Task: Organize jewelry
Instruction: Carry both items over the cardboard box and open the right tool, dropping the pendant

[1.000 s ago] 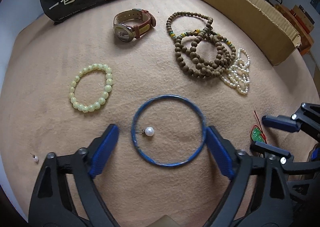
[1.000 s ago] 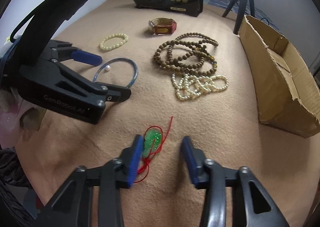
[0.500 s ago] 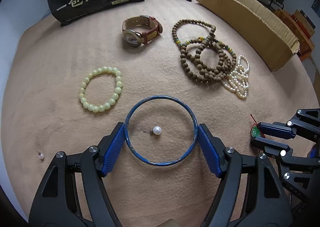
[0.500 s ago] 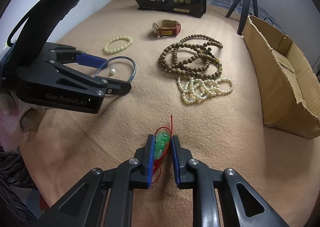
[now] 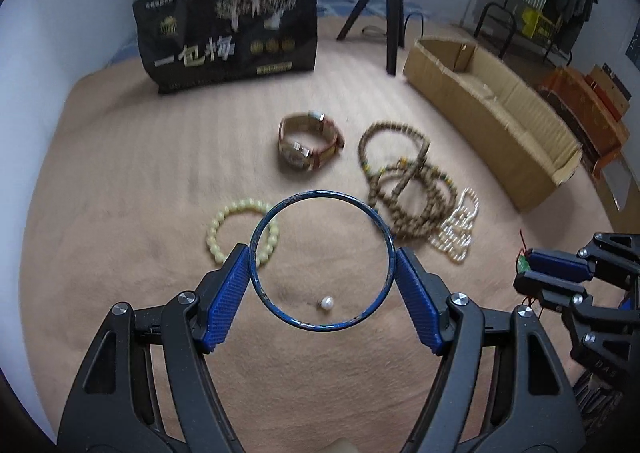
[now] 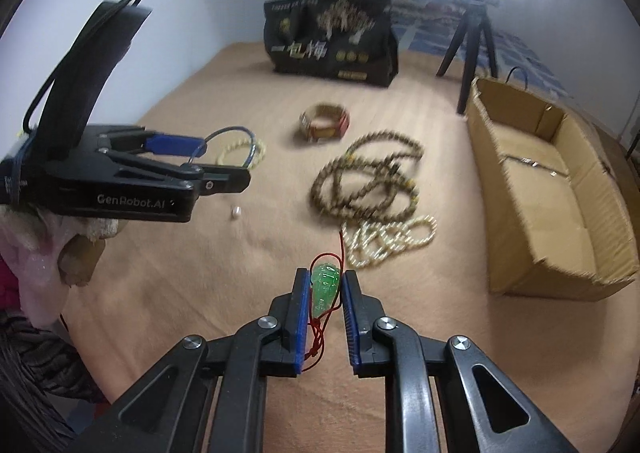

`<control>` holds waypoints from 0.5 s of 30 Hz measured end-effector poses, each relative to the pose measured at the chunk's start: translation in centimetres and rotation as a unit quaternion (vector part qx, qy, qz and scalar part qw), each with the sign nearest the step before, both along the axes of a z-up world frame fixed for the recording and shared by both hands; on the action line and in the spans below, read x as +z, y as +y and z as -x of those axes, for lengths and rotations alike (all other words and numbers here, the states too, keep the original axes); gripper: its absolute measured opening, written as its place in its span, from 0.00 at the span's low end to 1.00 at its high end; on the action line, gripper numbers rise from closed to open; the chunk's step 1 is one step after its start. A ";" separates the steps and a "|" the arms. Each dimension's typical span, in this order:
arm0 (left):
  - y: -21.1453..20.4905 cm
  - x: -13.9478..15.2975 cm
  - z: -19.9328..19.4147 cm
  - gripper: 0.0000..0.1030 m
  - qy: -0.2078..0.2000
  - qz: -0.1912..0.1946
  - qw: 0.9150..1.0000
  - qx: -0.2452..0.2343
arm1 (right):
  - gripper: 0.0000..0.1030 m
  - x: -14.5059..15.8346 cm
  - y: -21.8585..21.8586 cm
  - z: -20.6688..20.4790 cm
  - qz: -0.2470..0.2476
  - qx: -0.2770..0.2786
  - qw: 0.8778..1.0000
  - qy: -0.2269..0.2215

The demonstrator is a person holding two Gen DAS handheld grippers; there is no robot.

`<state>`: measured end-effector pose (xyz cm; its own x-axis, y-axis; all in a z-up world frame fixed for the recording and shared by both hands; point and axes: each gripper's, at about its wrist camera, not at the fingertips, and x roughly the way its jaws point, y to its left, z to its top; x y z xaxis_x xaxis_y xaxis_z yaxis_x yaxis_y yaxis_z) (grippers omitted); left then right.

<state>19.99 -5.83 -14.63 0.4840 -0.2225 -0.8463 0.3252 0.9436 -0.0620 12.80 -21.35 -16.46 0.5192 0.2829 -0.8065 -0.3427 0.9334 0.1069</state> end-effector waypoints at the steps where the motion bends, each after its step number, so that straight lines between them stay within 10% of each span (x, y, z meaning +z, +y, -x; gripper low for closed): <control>1: -0.2 0.6 0.1 0.72 -0.006 0.004 1.000 -0.001 | 0.14 0.5 -0.4 -0.1 -0.002 -0.004 1.000 -0.005; 15: -5.4 5.2 -0.7 0.72 -0.062 0.049 0.997 -0.021 | 0.14 6.0 -9.6 -3.2 -0.011 -0.102 0.993 -0.059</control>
<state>20.64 -11.26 -9.46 0.5718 -0.3227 -0.7543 0.3750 0.9205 -0.1095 15.97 -30.96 -10.46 0.6586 0.1779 -0.7312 -0.1571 0.9828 0.0975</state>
